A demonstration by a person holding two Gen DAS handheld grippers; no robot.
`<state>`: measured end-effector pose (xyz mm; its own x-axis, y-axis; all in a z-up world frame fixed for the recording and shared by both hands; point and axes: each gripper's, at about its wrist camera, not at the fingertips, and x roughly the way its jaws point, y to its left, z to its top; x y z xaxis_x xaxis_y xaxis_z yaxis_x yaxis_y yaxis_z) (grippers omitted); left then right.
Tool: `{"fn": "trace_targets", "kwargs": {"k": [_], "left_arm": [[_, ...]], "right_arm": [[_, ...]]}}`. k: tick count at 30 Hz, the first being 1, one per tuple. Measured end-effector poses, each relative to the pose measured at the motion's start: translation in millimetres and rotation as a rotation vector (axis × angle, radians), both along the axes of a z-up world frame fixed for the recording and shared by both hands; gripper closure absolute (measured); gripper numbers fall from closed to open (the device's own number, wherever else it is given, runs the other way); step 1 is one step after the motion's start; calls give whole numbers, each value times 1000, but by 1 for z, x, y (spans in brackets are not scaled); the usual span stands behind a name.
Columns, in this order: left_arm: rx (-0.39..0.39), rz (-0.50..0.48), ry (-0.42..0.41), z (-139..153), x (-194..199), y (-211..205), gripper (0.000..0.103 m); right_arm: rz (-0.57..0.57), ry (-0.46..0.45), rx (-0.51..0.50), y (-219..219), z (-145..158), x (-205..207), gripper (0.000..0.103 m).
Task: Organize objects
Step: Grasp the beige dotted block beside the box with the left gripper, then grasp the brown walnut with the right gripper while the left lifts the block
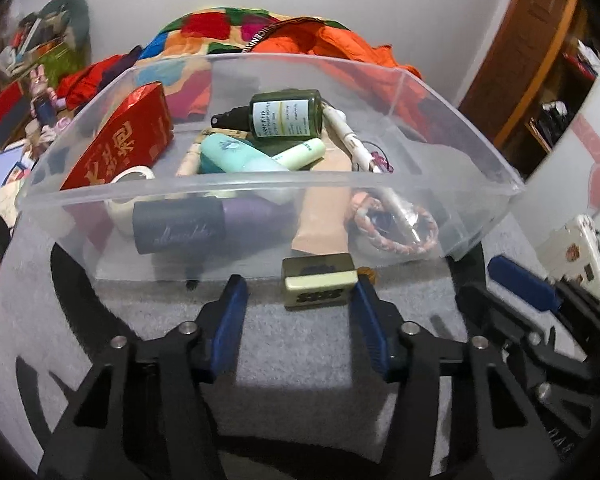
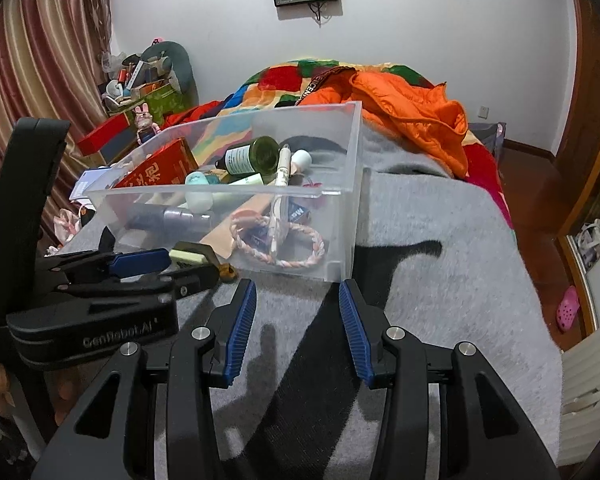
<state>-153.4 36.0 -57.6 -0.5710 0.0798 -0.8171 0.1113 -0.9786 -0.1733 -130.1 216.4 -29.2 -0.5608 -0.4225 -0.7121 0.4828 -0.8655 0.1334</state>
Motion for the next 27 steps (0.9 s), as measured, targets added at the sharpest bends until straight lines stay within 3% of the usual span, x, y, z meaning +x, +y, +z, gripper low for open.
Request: {"fn": "trace_targets", "kwargs": {"k": [2,9,19,27], "left_arm": [[15,1,3,-1,1,0,68],[70,-6,23,1,13,-12,69],[43,32,94,6,51,-43,69],[28,24,143,9,64,-50,69]], "right_arm": [[6,-8,-3,0,-3,0,63],[37,-21,2,-10,-6,0,63],[114,-43,137,-58,-17,3,64],[69,-97,141,-73,-20,-13,66]]}}
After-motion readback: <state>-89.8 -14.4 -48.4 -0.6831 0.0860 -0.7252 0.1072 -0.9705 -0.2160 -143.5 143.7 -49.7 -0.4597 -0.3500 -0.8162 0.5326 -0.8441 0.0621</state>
